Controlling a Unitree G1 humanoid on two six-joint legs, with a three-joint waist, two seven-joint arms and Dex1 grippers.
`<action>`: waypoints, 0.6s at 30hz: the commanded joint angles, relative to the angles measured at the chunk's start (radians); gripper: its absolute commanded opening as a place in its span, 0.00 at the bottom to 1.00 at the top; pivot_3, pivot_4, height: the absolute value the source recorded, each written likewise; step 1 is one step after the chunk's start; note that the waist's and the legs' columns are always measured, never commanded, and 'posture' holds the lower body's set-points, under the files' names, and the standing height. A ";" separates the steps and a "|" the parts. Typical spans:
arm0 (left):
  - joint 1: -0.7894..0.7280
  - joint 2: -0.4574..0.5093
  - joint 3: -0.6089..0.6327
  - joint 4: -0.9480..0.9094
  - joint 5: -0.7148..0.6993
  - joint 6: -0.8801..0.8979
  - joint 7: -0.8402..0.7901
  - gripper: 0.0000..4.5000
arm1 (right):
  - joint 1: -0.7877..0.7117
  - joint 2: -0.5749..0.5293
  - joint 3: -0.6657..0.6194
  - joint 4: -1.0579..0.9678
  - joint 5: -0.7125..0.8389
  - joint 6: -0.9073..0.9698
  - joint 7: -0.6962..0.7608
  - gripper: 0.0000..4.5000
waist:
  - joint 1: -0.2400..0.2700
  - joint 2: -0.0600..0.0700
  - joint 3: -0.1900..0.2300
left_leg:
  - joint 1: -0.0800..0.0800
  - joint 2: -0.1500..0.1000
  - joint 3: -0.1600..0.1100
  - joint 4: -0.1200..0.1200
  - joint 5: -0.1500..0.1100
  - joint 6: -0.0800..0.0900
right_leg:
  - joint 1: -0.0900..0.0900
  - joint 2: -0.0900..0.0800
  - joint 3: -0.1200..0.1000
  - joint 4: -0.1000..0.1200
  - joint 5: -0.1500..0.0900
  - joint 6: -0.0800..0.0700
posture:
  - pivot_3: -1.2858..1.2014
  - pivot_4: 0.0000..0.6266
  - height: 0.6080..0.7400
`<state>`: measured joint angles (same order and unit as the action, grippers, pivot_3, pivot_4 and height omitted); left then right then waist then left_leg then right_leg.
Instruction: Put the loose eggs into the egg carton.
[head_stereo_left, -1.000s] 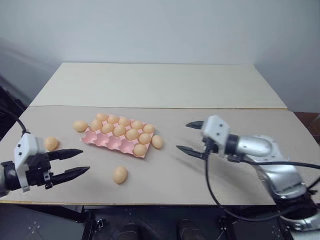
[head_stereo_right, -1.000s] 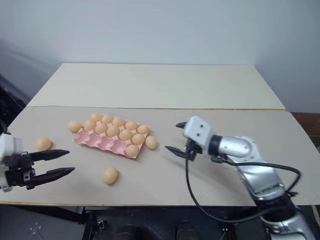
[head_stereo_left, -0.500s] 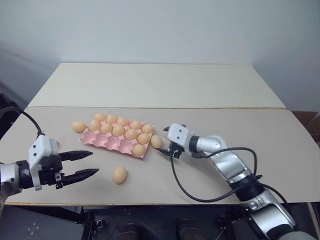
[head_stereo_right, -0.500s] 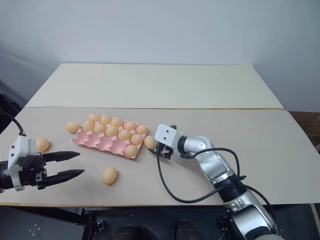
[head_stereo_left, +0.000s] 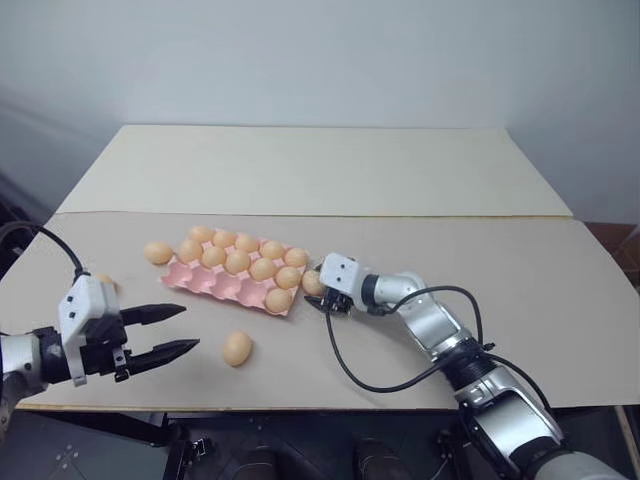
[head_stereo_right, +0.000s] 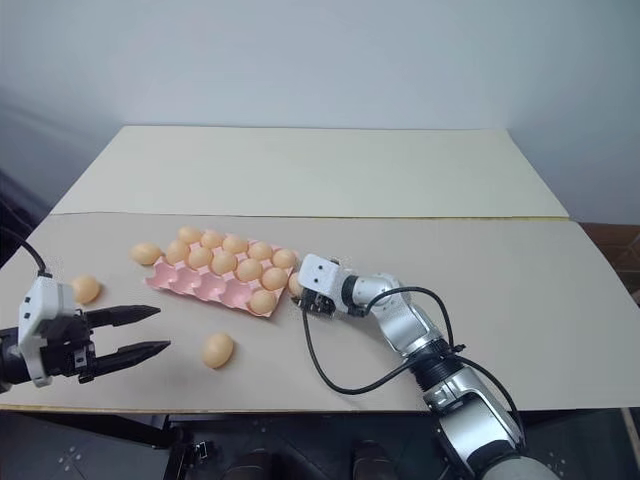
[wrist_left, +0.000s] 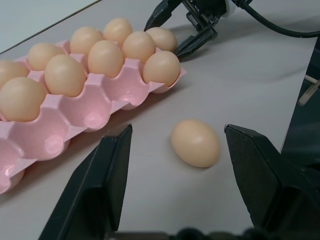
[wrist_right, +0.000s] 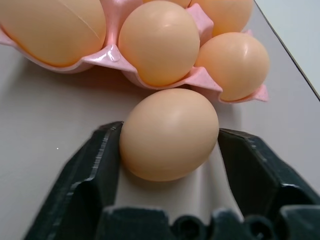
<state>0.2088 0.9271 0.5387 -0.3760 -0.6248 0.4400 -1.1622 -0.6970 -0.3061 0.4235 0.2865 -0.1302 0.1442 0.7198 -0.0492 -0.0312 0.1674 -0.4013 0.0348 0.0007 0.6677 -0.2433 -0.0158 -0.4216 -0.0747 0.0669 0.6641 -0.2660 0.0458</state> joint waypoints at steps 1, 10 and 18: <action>0.004 0.001 0.039 -0.012 0.005 -0.023 0.008 0.72 | -0.007 -0.002 -0.026 -0.032 -0.008 -0.020 -0.006 0.51 | 0.000 0.000 0.000 | 0.000 0.000 0.000 0.000 0.000 0.000 | 0.000 0.000 0.000 0.000 0.000 0.000 | 0.52 0.24 1.00; 0.045 0.031 0.100 0.048 0.054 -0.033 -0.005 0.72 | 0.022 -0.078 -0.083 -0.204 -0.032 0.067 -0.017 0.49 | 0.000 0.000 0.000 | -0.001 0.000 0.000 0.000 0.000 0.000 | 0.000 0.000 0.000 0.000 0.000 0.000 | 0.52 0.24 1.00; 0.079 0.037 0.157 0.088 0.066 -0.043 -0.034 0.72 | -0.049 -0.017 -0.082 -0.394 0.006 0.199 0.018 0.49 | -0.006 0.000 0.000 | 0.000 0.000 0.000 0.000 0.000 0.000 | 0.000 0.000 0.000 0.000 0.000 0.000 | 0.52 0.24 1.00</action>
<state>0.2872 0.9508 0.6544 -0.2871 -0.5532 0.4148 -1.1906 -0.7115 -0.3422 0.3418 -0.0418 -0.1480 0.3218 0.7287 -0.0553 -0.0312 0.1675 -0.4012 0.0351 0.0008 0.6673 -0.2434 -0.0158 -0.4219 -0.0743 0.0669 0.6639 -0.2660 0.0458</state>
